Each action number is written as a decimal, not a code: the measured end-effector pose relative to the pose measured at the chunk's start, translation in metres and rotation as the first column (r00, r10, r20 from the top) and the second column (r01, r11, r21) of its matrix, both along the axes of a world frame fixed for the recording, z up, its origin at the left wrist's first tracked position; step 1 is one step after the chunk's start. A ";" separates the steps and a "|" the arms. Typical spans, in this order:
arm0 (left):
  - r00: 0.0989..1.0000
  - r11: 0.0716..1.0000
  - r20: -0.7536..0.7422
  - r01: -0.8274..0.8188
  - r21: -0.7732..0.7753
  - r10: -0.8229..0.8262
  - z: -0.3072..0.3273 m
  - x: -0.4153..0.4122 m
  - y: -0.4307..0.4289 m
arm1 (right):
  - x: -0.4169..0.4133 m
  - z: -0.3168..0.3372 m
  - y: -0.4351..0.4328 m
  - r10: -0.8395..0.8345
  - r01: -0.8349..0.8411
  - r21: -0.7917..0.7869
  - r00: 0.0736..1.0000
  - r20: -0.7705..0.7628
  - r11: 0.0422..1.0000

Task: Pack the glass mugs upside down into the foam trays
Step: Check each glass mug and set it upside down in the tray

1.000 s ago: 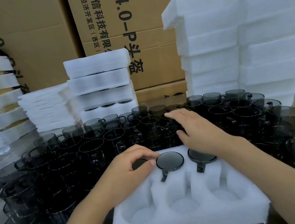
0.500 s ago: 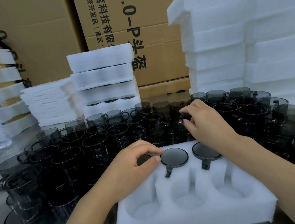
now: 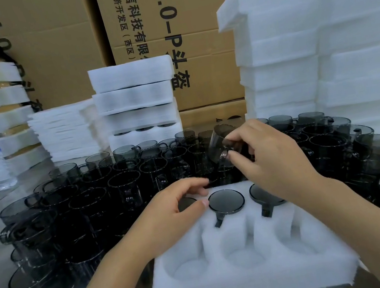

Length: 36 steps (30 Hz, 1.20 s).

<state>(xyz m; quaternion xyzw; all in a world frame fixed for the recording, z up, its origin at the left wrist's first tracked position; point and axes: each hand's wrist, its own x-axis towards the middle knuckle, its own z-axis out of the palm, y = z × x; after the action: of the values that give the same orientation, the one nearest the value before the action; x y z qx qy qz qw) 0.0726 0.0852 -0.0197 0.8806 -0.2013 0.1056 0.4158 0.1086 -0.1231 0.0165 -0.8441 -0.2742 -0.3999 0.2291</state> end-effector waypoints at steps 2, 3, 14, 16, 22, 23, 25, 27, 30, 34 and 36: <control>1.000 0.999 -0.017 0.004 -0.039 -0.005 0.000 0.000 0.000 | -0.008 0.000 0.005 0.035 -0.035 0.000 0.999 0.010 0.999; 1.000 0.999 -0.020 0.008 -0.051 -0.009 -0.001 0.001 -0.001 | -0.011 0.000 0.007 0.051 -0.051 -0.003 0.999 0.004 0.999; 0.956 0.990 0.286 -0.025 -0.136 0.064 0.002 -0.005 -0.003 | -0.024 -0.002 0.014 0.159 -0.156 -0.089 0.987 0.025 0.984; 0.954 0.990 0.294 -0.027 -0.137 0.067 0.001 -0.006 -0.004 | -0.024 -0.003 0.014 0.167 -0.165 -0.087 0.986 0.020 0.983; 0.954 0.965 0.278 -0.040 -0.259 0.114 0.002 -0.002 -0.004 | -0.024 -0.003 0.012 0.277 -0.272 -0.099 0.960 0.033 0.957; 0.954 0.959 0.274 -0.041 -0.280 0.121 0.002 -0.001 -0.004 | -0.025 -0.002 0.012 0.296 -0.291 -0.095 0.955 0.037 0.952; 0.958 0.945 0.261 -0.029 -0.324 0.119 0.003 -0.001 -0.004 | -0.028 0.000 0.011 0.329 -0.326 -0.101 0.944 0.017 0.940; 0.961 0.932 0.249 -0.022 -0.361 0.119 0.005 -0.001 -0.005 | -0.032 0.003 0.009 0.362 -0.364 -0.160 0.931 -0.042 0.918; 0.973 0.907 0.207 -0.011 -0.421 0.107 0.010 -0.001 -0.004 | -0.036 0.007 0.007 0.376 -0.407 -0.302 0.913 -0.158 0.862; 0.997 0.904 0.077 0.045 -0.426 -0.013 0.016 -0.003 -0.002 | -0.043 0.009 0.007 0.374 -0.445 -0.305 0.889 -0.265 0.842; 0.999 0.906 0.010 0.043 -0.421 -0.043 0.018 -0.005 0.000 | -0.047 0.011 0.009 0.395 -0.481 -0.219 0.853 -0.342 0.849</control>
<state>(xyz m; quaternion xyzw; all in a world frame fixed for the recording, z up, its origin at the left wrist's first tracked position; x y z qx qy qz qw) 0.0679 0.0851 -0.0022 0.7654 -0.1931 0.1374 0.5983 0.0618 -0.1143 0.0273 -0.8312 -0.4819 -0.1652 0.2228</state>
